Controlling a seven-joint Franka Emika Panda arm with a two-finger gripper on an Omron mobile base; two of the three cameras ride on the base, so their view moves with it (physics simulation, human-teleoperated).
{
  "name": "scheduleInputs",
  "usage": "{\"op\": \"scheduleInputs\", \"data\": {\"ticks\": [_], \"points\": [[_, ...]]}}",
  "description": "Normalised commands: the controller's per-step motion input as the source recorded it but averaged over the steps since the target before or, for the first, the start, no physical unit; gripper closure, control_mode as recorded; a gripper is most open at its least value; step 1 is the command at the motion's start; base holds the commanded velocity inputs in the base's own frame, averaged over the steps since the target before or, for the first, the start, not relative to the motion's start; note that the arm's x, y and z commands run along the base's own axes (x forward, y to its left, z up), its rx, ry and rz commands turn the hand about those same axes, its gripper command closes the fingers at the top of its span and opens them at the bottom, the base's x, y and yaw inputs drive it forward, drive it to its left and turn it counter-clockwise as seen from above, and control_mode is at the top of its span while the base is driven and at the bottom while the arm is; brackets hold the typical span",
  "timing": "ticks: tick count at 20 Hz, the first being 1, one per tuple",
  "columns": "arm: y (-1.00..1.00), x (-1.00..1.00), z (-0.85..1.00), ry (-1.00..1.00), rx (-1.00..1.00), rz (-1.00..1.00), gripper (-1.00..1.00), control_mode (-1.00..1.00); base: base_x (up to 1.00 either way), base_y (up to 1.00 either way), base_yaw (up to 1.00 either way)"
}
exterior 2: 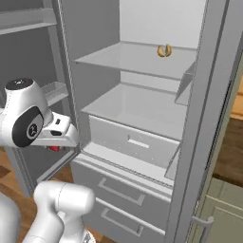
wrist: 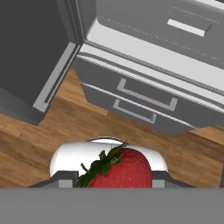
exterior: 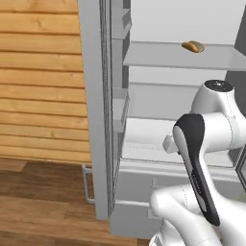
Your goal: Take the strawberry from the fridge and place it on top of the pancake, located on the dining counter.
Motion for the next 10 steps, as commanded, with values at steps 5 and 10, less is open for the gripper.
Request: {"op": "scheduleInputs", "data": {"ticks": [5,10], "points": [[0.0,0.0,0.0,0.0,0.0,0.0,1.0,1.0,-1.0,-0.26,0.74],[0.0,0.0,0.0,0.0,0.0,0.0,1.0,1.0,-1.0,0.24,0.67]]}}
